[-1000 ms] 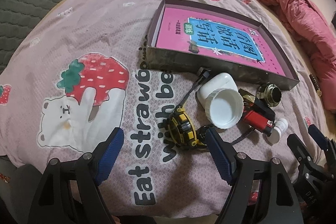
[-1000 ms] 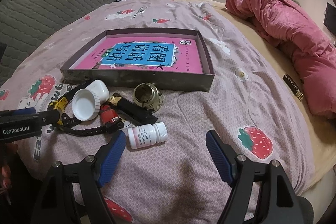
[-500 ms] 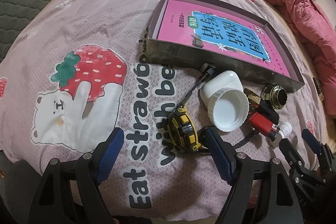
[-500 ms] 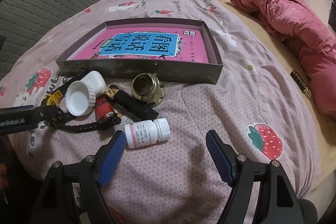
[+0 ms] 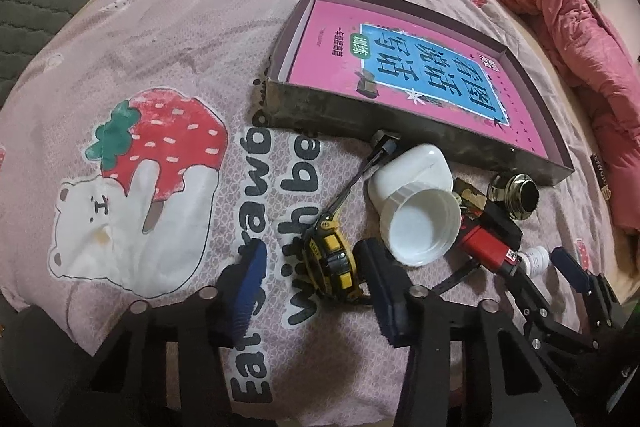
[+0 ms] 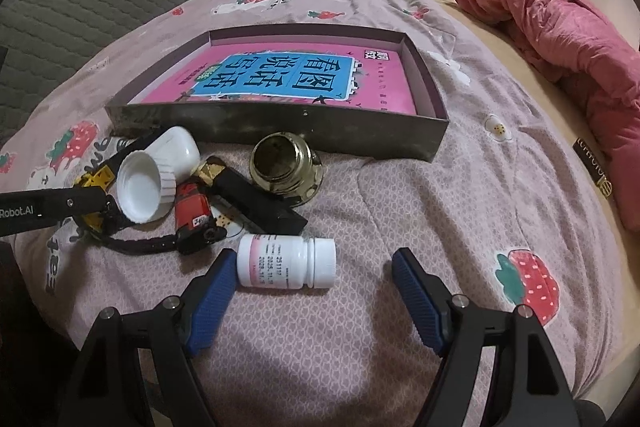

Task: Organize rigid objects
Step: 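Grasp the yellow tape measure with the left gripper while the right gripper grasps the white pill bottle, then lift the tape measure with the left gripper while the right gripper lifts the pill bottle toward the tray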

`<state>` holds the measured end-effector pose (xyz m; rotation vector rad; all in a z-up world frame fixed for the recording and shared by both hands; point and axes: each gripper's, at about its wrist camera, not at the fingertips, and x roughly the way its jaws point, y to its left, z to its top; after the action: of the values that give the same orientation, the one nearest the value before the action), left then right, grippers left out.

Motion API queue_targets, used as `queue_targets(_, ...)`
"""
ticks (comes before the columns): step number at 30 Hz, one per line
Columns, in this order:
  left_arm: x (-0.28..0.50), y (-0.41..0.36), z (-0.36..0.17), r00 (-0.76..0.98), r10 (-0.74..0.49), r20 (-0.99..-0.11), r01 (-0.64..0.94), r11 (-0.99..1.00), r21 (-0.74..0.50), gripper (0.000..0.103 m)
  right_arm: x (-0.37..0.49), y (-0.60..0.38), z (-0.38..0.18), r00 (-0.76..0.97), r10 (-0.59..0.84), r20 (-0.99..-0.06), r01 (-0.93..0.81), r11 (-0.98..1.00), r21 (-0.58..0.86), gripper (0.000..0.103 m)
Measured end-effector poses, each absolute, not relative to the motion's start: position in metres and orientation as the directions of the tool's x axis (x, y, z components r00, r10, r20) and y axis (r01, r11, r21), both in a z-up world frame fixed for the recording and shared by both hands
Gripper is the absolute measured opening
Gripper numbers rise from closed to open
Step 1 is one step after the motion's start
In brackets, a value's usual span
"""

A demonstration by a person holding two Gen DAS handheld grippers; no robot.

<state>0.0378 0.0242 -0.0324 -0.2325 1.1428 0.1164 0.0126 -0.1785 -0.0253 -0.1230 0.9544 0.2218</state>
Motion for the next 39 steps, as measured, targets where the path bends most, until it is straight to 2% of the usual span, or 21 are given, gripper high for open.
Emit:
queue_targets(6,0.038,0.017,-0.033,0.413,-0.012,-0.91,-0.207,0.972,-0.107,0.038,0.015,-0.181,-0.029,0.538,0.139,-0.831,-0.226,0.974,0.017,0.078)
queue_targets(12,0.034,0.019,-0.034,0.425,-0.046,-0.904,-0.213,0.966,-0.149,0.027,0.017,-0.175,-0.032,0.54,0.131,-0.832,-0.24,0.971,-0.002,0.077)
queue_targets(18,0.029,0.028,-0.039,0.434,-0.104,-0.895,-0.251,0.94,-0.231,0.026,0.017,-0.171,-0.033,0.545,0.134,-0.828,-0.265,0.964,-0.018,0.061)
queue_targets(21,0.028,0.029,-0.04,0.436,-0.105,-0.894,-0.25,0.94,-0.233,0.026,0.018,-0.173,-0.033,0.548,0.133,-0.826,-0.261,0.965,-0.017,0.048)
queue_targets(39,0.028,0.025,-0.033,0.455,-0.069,-0.888,-0.205,0.962,-0.18,0.021,0.014,-0.184,-0.018,0.586,0.153,-0.795,-0.245,0.969,0.006,0.048)
